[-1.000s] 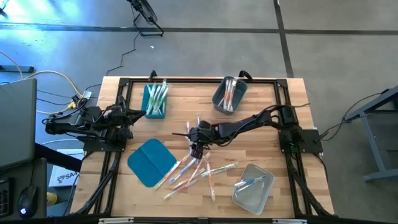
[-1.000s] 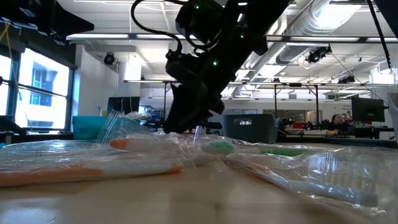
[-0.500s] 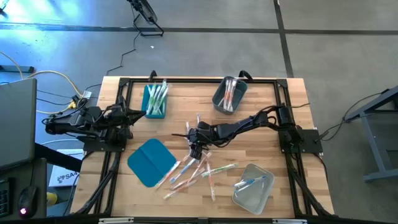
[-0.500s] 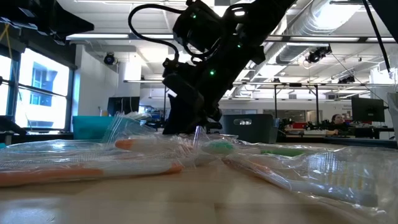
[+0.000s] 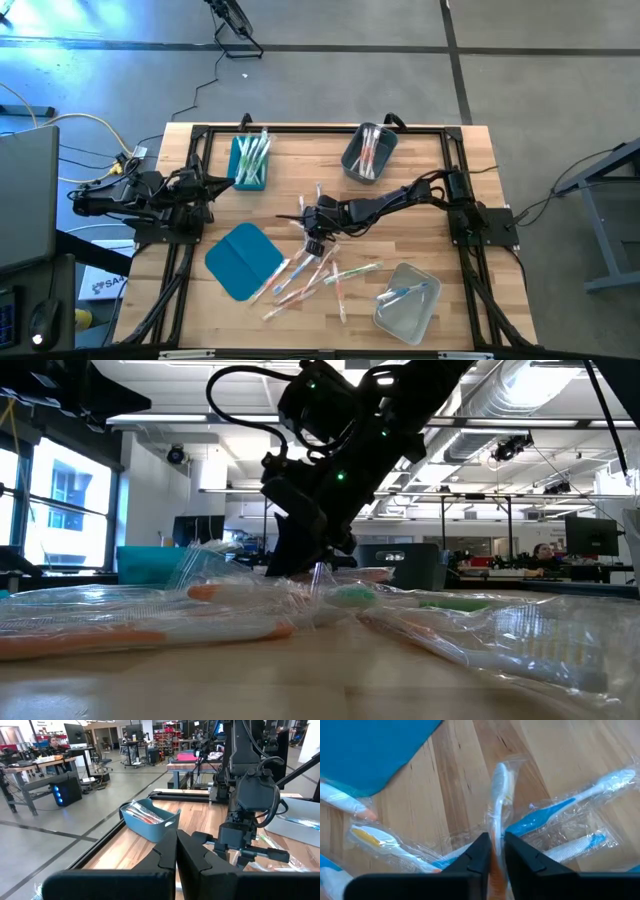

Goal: Pick & Place Toothbrushes
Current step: Put the orange toothbrush into the dark gray bin, then put the blue toothbrush into the light gray bin

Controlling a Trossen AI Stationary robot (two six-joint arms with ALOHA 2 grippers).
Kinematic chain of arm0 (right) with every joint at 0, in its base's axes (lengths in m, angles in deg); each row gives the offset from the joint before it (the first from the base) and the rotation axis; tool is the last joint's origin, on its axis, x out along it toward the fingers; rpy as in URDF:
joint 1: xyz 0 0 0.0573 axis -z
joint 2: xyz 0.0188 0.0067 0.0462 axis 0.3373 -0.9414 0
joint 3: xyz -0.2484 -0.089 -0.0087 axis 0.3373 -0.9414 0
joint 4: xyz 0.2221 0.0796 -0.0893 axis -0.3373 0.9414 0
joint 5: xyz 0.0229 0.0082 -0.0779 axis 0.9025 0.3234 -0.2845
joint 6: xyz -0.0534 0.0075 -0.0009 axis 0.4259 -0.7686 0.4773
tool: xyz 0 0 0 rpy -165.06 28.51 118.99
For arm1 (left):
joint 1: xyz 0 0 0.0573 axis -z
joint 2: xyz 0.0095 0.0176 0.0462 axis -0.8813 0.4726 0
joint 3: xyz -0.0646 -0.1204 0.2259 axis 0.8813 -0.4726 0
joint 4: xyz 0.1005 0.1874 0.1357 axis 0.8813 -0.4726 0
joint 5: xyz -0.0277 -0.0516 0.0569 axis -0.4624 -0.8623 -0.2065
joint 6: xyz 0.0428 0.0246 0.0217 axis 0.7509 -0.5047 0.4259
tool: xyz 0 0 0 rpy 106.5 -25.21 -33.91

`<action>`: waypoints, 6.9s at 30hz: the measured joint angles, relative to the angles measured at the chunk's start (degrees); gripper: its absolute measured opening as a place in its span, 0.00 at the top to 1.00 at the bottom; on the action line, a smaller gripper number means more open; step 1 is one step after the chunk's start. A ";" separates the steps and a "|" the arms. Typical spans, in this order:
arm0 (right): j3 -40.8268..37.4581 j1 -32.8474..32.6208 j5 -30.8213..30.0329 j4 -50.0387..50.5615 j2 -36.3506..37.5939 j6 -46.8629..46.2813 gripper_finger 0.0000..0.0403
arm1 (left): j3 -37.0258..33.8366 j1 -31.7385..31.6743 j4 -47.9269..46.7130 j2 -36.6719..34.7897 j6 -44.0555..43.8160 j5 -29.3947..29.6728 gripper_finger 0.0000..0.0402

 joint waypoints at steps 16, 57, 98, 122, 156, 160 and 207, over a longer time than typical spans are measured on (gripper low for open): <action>0.04 0.28 -5.84 0.63 10.59 6.70 0.95 | -0.02 0.00 -0.31 0.00 -0.02 0.00 1.00; -2.44 -1.35 -31.77 20.00 37.21 0.10 0.94 | -0.07 0.01 -1.12 0.50 -0.15 -0.26 1.00; -46.42 20.65 -35.84 -60.65 38.04 -0.35 0.94 | -0.04 0.01 0.79 0.50 3.63 0.12 1.00; -29.63 26.01 -42.76 -41.40 26.93 3.84 0.94 | 0.00 0.01 4.97 0.48 7.54 0.28 1.00; -29.66 29.69 -42.06 -37.49 17.55 -4.65 0.94 | 0.00 0.01 5.01 0.48 7.52 0.22 1.00; -29.66 29.62 -41.27 -37.10 16.76 -4.65 0.94 | 0.00 -0.01 4.98 0.48 7.52 0.22 1.00; -29.66 21.74 -37.74 -35.68 28.60 2.68 0.75 | -0.07 0.01 4.98 0.48 7.52 0.20 1.00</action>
